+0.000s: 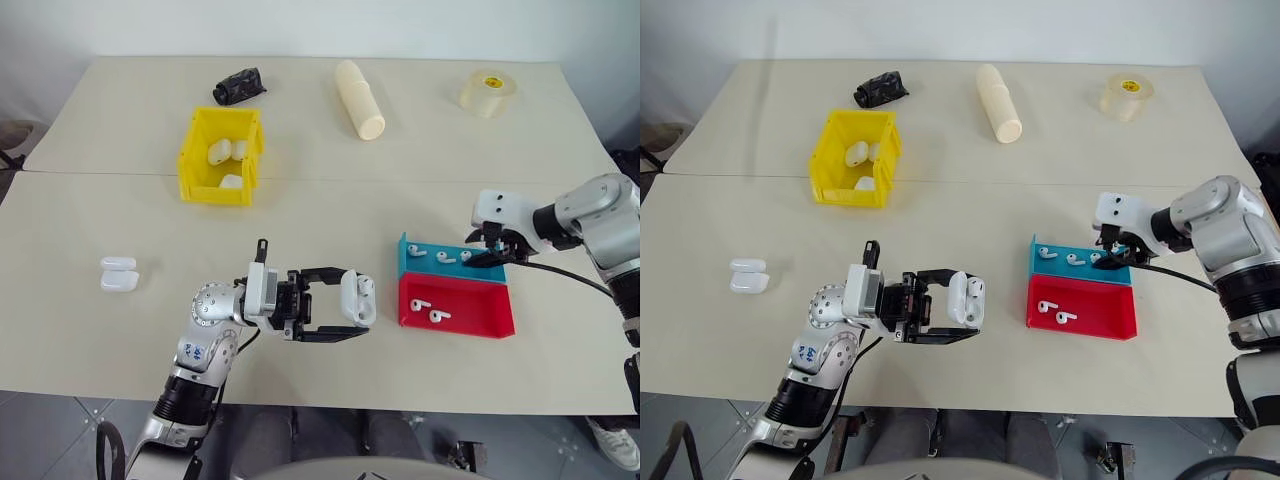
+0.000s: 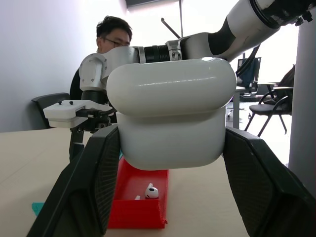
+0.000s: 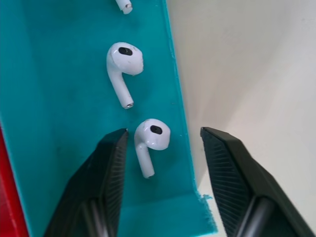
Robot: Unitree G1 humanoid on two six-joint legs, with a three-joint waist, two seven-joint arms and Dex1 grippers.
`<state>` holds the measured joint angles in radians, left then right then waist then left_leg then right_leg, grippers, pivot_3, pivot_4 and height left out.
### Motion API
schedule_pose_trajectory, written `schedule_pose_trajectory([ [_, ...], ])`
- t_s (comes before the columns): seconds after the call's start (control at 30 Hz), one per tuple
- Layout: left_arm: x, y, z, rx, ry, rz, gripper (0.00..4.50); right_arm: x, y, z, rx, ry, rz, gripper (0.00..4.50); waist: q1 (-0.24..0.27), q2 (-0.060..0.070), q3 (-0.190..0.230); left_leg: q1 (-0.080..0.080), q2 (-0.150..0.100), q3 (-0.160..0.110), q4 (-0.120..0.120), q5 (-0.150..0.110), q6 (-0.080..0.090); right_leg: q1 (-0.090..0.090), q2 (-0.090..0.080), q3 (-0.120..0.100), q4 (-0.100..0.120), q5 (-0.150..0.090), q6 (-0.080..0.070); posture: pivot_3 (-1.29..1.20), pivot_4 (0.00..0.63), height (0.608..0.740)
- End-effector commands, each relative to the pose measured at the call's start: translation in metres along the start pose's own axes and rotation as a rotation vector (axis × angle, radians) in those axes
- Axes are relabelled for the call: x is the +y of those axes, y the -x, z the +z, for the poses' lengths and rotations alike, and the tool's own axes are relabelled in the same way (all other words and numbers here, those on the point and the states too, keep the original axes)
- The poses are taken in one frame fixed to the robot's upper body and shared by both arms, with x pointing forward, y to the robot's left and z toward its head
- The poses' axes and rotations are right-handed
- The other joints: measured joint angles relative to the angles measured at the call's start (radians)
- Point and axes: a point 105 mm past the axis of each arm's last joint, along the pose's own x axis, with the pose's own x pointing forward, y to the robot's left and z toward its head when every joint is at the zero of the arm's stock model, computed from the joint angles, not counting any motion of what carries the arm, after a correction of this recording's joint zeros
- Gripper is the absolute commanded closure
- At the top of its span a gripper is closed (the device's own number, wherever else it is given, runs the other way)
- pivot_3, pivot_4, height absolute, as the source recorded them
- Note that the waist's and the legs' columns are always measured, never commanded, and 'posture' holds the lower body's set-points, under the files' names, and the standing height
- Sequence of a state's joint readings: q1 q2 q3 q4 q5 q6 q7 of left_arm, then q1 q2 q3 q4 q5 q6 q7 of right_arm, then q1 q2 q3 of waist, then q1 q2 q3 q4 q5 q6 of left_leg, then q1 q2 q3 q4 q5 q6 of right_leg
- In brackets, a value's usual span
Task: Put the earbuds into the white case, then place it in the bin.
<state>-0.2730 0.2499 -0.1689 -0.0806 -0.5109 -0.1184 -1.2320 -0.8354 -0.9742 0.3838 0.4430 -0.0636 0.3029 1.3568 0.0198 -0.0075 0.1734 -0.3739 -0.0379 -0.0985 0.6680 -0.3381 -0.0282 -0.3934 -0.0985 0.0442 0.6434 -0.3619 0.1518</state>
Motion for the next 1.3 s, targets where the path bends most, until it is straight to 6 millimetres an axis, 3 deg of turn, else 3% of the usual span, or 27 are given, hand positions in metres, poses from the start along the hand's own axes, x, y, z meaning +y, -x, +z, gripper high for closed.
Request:
schedule_pose_trajectory([
  [0.03, -0.003, -0.003, 0.010, -0.018, -0.046, -0.011, 1.70, -0.001, 0.000, -0.005, 0.022, -0.001, -0.005, 1.97, 0.000, 0.000, 0.000, 0.000, 0.000, 0.000, 0.000, 0.000, 0.000, 0.000, 0.000, 0.000, 0.000, 0.000, 0.000, 0.00, 0.150, 0.740],
  [0.17, -0.003, -0.003, 0.010, -0.018, -0.049, -0.014, 1.70, -0.001, -0.001, -0.006, 0.027, 0.003, 0.003, 1.97, 0.000, 0.000, 0.000, 0.000, 0.000, 0.000, 0.000, 0.000, 0.000, 0.000, 0.000, 0.000, 0.000, 0.000, 0.000, 0.00, 0.150, 0.740],
  [0.27, -0.002, -0.003, 0.010, -0.017, -0.052, -0.014, 1.70, 0.003, -0.003, -0.006, 0.025, 0.002, 0.029, 2.52, 0.000, 0.000, 0.000, 0.000, 0.000, 0.000, 0.000, 0.000, 0.000, 0.000, 0.000, 0.000, 0.000, 0.000, 0.000, 0.00, 0.150, 0.740],
  [0.33, -0.002, -0.003, 0.010, -0.015, -0.052, -0.013, 1.70, 0.006, -0.004, -0.005, 0.024, 0.005, 0.042, 3.12, 0.000, 0.000, 0.000, 0.000, 0.000, 0.000, 0.000, 0.000, 0.000, 0.000, 0.000, 0.000, 0.000, 0.000, 0.000, 0.00, 0.150, 0.740],
  [0.8, -0.002, -0.002, 0.011, -0.015, -0.051, -0.025, 1.70, 0.008, -0.004, -0.005, 0.008, -0.001, 0.037, 3.12, 0.000, 0.000, 0.000, 0.000, 0.000, 0.000, 0.000, 0.000, 0.000, 0.000, 0.000, 0.000, 0.000, 0.000, 0.000, 0.00, 0.150, 0.740],
  [0.87, -0.001, -0.002, 0.011, -0.015, -0.052, -0.025, 1.70, 0.008, -0.005, -0.004, 0.004, 0.001, 0.031, 3.45, 0.000, 0.000, 0.000, 0.000, 0.000, 0.000, 0.000, 0.000, 0.000, 0.000, 0.000, 0.000, 0.000, 0.000, 0.000, 0.00, 0.150, 0.740],
  [1.0, 0.000, -0.002, 0.011, -0.015, -0.053, -0.023, 1.70, 0.005, -0.006, 0.000, -0.019, -0.004, -0.001, 3.45, -0.003, 0.000, 0.000, 0.000, 0.000, 0.000, 0.001, 0.000, 0.000, 0.001, 0.000, 0.000, 0.000, 0.000, 0.000, 0.00, 0.150, 0.740],
  [1.13, 0.000, -0.003, 0.010, -0.018, -0.048, -0.030, 1.70, 0.000, 0.010, 0.007, -0.064, 0.011, -0.061, 3.45, -0.003, 0.000, 0.000, 0.000, 0.000, 0.000, 0.000, 0.000, 0.000, 0.000, 0.000, 0.000, 0.000, 0.000, 0.000, 0.00, 0.150, 0.740],
  [1.3, 0.007, -0.006, 0.010, -0.027, -0.043, -0.033, 1.70, 0.009, 0.055, 0.045, -0.334, 0.060, -0.117, 3.45, 0.004, 0.001, 0.001, -0.001, 0.000, 0.000, 0.000, 0.000, 0.000, 0.000, 0.000, 0.000, 0.000, 0.000, 0.000, 0.00, 0.150, 0.740],
])
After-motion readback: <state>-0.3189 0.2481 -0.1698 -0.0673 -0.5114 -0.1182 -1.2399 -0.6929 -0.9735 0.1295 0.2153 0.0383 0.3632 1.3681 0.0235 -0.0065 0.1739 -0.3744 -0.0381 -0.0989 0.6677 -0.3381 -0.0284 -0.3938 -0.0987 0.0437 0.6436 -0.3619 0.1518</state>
